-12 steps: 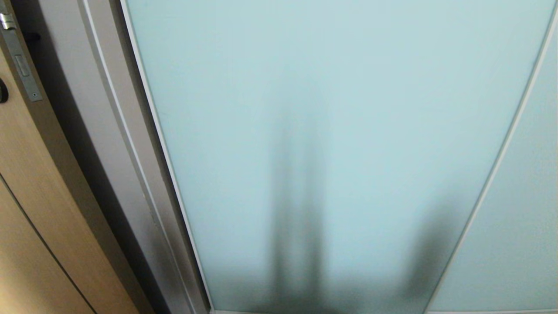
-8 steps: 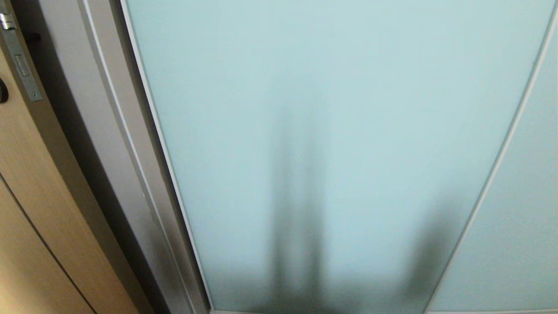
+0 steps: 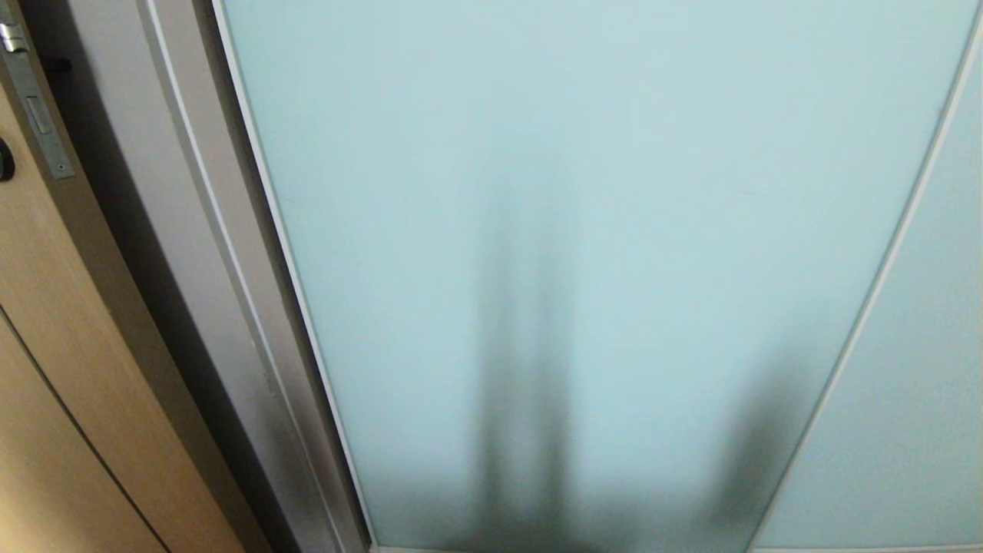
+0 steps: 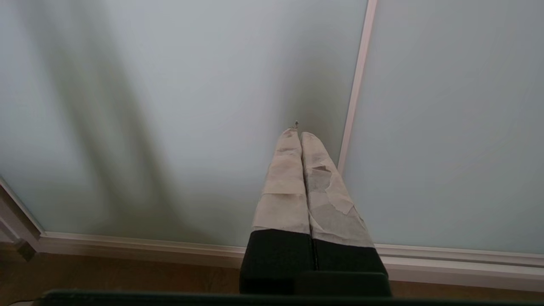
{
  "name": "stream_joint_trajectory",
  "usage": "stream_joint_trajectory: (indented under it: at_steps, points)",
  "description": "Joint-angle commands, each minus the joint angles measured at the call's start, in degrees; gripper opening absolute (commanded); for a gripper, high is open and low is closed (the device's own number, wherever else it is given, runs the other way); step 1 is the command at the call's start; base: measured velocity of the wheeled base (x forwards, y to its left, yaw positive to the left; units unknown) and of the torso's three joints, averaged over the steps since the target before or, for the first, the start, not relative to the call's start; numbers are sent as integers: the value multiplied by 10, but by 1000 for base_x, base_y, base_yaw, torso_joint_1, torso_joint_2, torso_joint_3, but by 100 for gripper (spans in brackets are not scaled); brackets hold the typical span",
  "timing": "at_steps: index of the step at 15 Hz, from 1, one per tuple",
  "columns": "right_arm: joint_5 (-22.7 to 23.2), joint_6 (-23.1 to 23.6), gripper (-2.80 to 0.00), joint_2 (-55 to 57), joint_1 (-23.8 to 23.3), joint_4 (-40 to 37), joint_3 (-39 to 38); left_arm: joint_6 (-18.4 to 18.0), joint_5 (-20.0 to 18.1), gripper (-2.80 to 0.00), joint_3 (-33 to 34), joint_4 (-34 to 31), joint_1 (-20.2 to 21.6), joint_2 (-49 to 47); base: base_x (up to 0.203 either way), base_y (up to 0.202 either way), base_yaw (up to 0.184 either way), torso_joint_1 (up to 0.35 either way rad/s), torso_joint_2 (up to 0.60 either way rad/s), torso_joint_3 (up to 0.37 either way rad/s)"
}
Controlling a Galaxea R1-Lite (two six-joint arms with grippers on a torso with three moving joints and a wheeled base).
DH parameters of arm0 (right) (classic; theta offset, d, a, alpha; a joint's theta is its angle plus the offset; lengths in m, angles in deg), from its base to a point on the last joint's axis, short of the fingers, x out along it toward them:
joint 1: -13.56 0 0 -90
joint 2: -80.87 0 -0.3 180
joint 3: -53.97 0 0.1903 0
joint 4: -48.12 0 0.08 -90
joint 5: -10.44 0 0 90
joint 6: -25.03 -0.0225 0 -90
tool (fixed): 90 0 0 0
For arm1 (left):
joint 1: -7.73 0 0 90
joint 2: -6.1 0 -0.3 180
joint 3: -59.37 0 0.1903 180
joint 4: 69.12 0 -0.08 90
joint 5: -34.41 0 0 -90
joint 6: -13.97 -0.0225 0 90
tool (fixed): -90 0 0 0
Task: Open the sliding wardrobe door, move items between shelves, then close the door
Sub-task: Open the door
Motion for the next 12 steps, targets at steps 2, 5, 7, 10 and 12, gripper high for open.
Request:
stream_joint_trajectory:
  at_steps: [2,5,7,10,12]
  points:
    - [0,0,-280,1,0,0,-1,-6,-2,-280,1,-1,0,-1,0,0,0,0,0,0]
    - [0,0,-280,1,0,0,-1,-2,3,-280,1,-1,0,-1,0,0,0,0,0,0]
    - [0,0,-280,1,0,0,-1,-6,6,-280,-27,3,0,-4,0,0,0,0,0,0]
    - [0,0,-280,1,0,0,-1,-4,20,-280,-165,-4,1,-89,0,0,0,0,0,0]
    - [0,0,-280,1,0,0,-1,10,38,-280,-246,8,2,-174,0,0,0,0,0,0]
